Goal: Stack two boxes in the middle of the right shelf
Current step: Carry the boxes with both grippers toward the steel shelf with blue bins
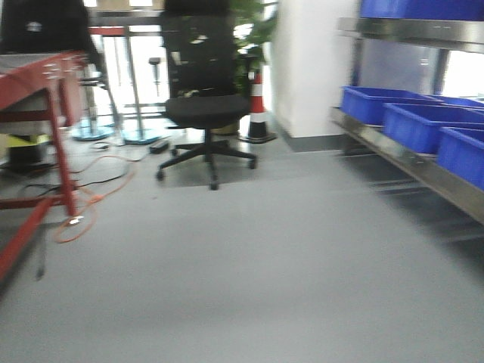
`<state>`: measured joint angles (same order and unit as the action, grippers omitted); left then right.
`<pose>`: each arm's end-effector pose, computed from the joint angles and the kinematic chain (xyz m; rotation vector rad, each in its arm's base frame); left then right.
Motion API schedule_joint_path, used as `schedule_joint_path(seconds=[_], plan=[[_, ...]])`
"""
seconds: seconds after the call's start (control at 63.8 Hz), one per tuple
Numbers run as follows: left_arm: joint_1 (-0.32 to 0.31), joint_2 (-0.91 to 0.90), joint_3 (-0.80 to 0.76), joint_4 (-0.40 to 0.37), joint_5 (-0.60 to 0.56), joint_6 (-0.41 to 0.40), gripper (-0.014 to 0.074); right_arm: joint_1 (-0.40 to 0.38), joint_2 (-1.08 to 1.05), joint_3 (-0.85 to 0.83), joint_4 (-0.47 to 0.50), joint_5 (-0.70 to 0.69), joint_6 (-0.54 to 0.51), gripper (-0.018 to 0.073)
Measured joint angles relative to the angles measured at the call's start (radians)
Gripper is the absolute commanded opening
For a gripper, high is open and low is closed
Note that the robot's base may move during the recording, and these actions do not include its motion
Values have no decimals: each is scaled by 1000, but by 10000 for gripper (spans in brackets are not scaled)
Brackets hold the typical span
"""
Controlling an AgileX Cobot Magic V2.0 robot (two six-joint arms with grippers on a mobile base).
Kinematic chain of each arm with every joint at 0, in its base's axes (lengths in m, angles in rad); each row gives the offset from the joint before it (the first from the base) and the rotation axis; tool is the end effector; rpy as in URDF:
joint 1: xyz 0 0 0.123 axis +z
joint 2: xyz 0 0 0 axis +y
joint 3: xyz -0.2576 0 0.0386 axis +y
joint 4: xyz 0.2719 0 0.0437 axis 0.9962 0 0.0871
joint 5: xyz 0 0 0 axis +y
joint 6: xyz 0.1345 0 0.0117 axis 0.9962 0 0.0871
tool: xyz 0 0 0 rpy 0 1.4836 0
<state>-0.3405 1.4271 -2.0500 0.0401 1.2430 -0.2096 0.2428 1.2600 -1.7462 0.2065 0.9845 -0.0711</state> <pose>0.2966 -0.0996 0.5090 0.1291 2.1118 -0.2820 0.2860 0.0946 0.4938 -0.3084 1.9588 0.3561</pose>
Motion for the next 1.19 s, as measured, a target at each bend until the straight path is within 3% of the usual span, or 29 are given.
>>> schedule_joint_path(seconds=[1.192], plan=[[0,0,0,0,0,0,-111,0,0,0,0,0,0,-153]])
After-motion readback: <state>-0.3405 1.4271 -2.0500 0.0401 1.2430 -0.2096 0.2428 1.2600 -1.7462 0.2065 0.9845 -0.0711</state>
